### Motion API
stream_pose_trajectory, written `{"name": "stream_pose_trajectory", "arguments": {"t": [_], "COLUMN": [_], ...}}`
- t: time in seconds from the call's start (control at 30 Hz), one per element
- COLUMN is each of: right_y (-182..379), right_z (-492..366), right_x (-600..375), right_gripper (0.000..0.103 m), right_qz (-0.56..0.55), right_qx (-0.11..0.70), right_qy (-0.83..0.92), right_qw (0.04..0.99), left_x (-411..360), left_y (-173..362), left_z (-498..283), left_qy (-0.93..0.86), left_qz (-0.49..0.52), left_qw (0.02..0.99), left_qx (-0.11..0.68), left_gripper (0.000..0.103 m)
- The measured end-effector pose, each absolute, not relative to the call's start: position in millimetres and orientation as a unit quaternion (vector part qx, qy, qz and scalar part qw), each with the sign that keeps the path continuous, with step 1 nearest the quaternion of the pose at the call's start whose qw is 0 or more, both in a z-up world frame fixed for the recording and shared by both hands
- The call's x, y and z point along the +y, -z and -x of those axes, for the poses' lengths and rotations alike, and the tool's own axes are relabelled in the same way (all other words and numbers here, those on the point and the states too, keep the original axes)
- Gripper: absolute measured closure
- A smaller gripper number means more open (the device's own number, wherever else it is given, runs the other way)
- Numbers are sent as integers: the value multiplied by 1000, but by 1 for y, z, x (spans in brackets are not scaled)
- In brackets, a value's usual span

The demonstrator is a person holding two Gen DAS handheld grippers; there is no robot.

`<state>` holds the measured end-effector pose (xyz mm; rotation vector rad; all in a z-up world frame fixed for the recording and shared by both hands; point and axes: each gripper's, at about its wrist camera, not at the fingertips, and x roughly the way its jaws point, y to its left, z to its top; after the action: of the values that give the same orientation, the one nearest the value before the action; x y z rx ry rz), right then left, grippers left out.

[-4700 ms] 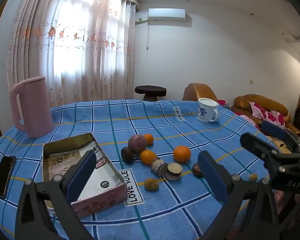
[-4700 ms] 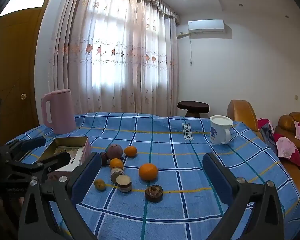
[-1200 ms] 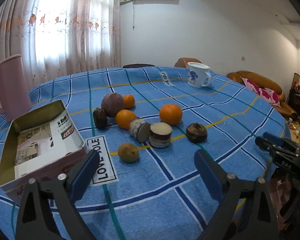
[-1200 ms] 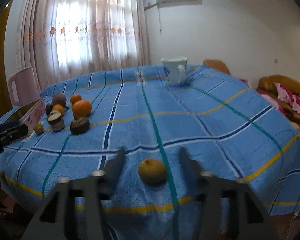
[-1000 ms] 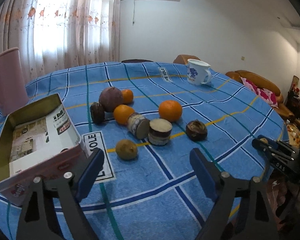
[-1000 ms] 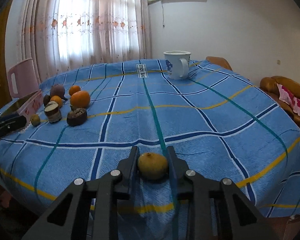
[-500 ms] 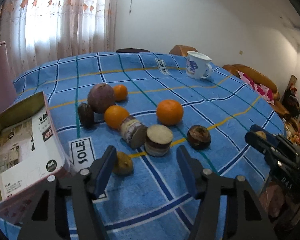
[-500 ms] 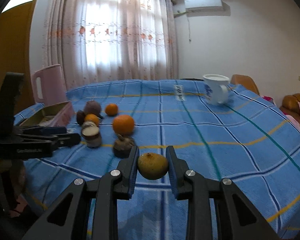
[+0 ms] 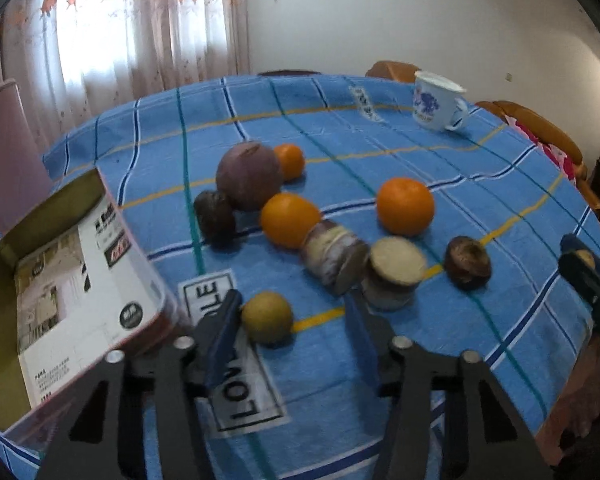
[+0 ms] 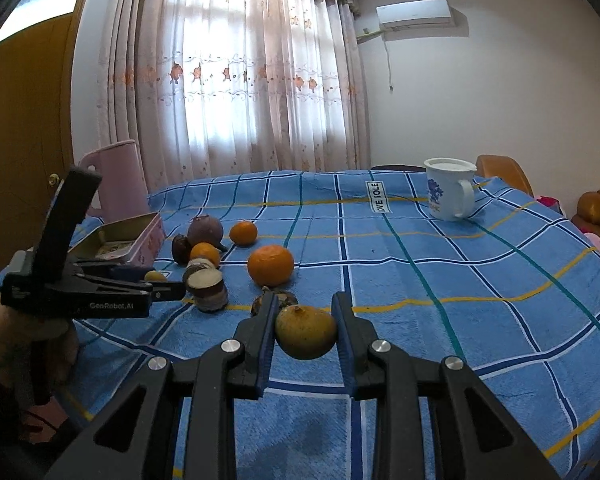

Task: Organize fruits
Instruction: 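Grasp a second brown kiwi with the left gripper while the right gripper holds its kiwi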

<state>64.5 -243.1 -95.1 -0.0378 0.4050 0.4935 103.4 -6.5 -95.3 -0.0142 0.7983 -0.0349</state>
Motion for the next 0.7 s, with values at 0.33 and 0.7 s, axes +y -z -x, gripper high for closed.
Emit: {"name": "stream_pose_trajectory", "arguments": {"t": [0.33,0.7], "right_y": [95,93], "right_z": [-63,-65], "right_x": [-233,-212], "right_gripper": [74,74], "right_qz": [25,40], "right_qx": [200,201], "right_qy": [-262,-285], "right_qw": [944,936], "left_x": [0,0], "left_y": [92,83], "left_z": [-96,-81], "left_qy": [60,56], "left_qz": [34,36], "left_qw": [925,939], "left_qx": [374,337], "left_gripper": [76,76]}}
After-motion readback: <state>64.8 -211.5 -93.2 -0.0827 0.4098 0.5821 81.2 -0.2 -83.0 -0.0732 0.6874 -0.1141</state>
